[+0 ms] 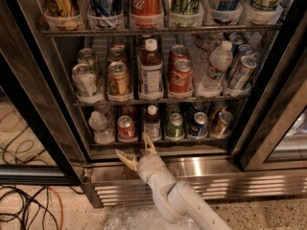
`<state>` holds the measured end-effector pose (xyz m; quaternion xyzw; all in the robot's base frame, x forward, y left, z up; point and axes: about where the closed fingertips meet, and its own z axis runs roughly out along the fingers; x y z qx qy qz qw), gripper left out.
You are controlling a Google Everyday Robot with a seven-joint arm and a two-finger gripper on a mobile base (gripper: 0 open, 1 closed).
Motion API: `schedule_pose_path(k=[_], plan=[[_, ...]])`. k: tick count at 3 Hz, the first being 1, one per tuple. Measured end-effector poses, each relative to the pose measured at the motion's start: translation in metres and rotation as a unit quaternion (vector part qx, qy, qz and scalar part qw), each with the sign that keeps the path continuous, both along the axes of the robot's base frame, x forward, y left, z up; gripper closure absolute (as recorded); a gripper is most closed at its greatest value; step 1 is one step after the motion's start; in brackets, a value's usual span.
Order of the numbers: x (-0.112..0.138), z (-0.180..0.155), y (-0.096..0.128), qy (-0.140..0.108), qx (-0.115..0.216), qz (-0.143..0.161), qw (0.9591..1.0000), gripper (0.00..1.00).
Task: Pick coke can from bottom shelf of fridge
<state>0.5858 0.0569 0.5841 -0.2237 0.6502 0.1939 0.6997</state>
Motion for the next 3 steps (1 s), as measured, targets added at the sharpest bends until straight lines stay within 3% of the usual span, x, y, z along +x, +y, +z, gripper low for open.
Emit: schedule_pose_path(k=[1, 3], plan=[[0.028, 0.017, 0.032, -0.002, -0.008, 0.018, 0.9998, 0.23], [0.047, 0.020, 0.037, -0.004, -0.005, 0.016, 0.9999, 0.24]])
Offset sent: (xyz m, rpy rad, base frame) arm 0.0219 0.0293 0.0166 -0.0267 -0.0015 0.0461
